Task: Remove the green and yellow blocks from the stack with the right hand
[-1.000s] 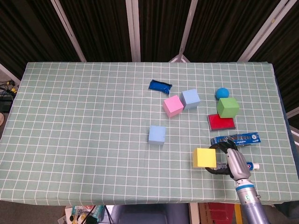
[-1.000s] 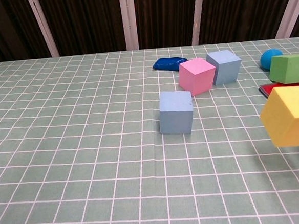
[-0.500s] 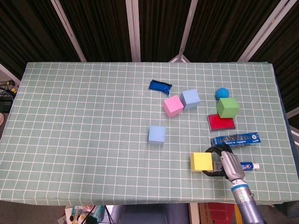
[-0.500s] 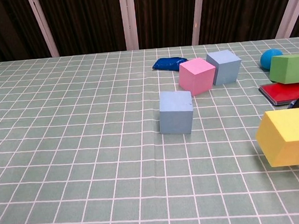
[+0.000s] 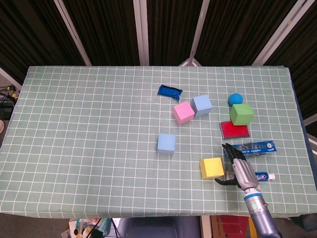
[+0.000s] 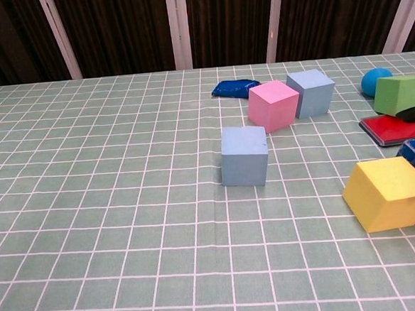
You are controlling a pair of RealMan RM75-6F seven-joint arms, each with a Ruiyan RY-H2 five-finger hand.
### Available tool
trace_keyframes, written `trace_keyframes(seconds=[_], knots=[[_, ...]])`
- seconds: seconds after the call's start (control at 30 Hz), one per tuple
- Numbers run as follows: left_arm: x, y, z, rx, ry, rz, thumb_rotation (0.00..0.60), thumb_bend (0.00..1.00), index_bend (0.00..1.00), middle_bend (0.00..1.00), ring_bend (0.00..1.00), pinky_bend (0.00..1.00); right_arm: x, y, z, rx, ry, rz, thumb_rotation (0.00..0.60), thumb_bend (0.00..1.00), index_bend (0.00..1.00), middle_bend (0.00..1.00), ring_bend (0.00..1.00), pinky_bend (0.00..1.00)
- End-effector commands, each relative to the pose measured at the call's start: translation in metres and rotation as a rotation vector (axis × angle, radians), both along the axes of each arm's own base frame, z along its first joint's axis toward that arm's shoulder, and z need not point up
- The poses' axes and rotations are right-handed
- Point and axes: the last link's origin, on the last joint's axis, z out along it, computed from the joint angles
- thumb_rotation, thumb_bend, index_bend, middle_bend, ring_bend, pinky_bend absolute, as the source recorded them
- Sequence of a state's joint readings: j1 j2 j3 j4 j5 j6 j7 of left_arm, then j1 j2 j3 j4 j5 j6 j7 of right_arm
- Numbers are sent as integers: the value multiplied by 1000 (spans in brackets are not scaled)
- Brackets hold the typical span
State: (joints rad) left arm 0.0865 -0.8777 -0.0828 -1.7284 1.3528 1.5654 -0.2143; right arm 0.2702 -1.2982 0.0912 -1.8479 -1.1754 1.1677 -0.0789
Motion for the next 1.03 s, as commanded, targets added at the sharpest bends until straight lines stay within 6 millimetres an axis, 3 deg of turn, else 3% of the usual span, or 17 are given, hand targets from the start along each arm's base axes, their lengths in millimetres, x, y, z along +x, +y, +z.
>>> trace_keyframes(seconds=[0.03,0.23,0.43,0.77,1.03], knots=[[0,0,0,-2,-2,2,600,256,144,0,0,0,-1,-1,9,11,32,-2,600,114,0,0,0,0],[-1,0,2,5,-5,1,600,256,144,0,0,0,-1,6,63,-96,62,19,600,113,0,0,0,0],[-1,6,-4,-21,6,-7,600,256,136,0,0,0,-25,31,111,-169,149,23,600,114,0,0,0,0],[6,4,-23,-79,66,-26,600,256,120,0,0,0,-55,73,130,-362,406,186,600,114,0,0,0,0],[7,5,-28,-104,70,-17,600,256,120,0,0,0,-53,84,136,-392,453,219,600,113,0,0,0,0]])
